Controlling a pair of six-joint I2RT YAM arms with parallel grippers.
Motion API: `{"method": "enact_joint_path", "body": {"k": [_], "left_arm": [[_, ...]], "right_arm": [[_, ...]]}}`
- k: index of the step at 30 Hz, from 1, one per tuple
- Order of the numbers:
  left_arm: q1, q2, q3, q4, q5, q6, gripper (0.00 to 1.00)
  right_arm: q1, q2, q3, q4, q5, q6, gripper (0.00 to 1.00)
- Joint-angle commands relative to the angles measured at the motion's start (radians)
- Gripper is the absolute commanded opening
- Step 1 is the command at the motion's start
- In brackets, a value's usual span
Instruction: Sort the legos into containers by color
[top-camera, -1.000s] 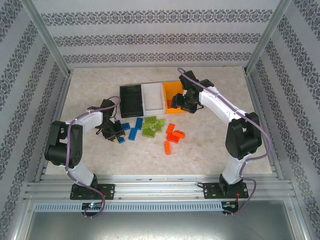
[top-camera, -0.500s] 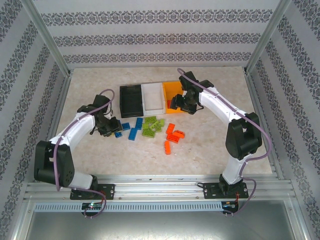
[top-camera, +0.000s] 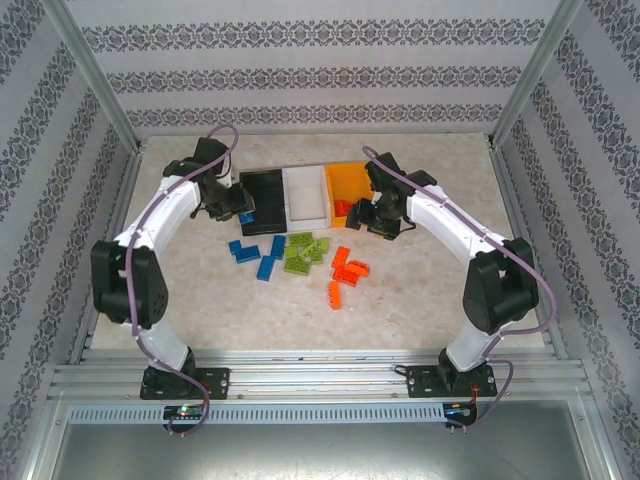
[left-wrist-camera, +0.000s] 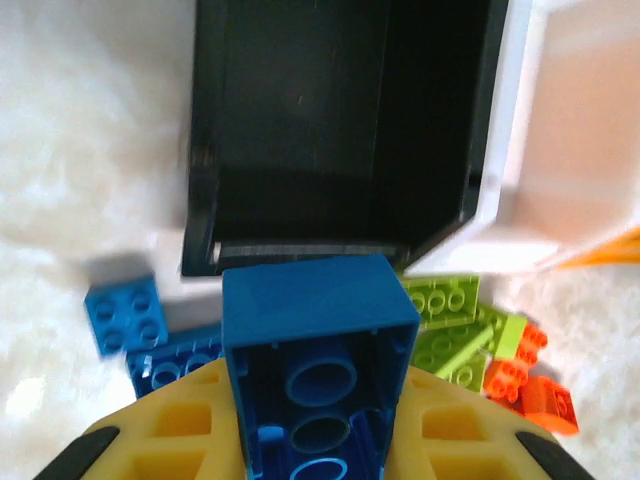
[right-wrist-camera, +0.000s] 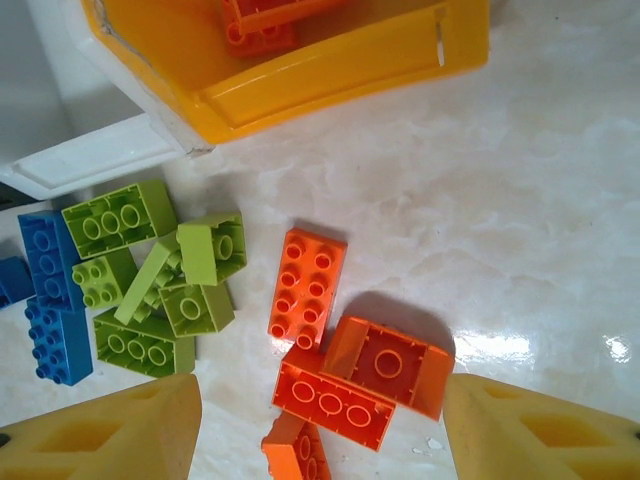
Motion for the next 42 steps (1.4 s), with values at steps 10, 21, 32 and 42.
{"method": "enact_joint_path", "body": {"k": [10,21,32,42], "left_arm": [[-0.016,0.304,0.298,-0.021,0.028,0.041,0.21],[-0.037,0.446,0.426,-0.067,0.018,0.046,0.29],[-0.046,0.388,0.416,-0.058,0.024,0.027,0.44],[-0.044,0.197,0.218,-0.010,0.006,0.023,0.59]], "right_arm": [[0.013,-0.123,-0.077,-0.056,0.000,0.039,0.66],[0.007,-0.167,-0.171,-0.053,-0.004,0.043,0.66],[0.027,-0.168,-0.233,-0.042,-0.025,0.042,0.67],[0.074,-0.094,-0.194,-0.024,-0.045,0.030,0.67]]}}
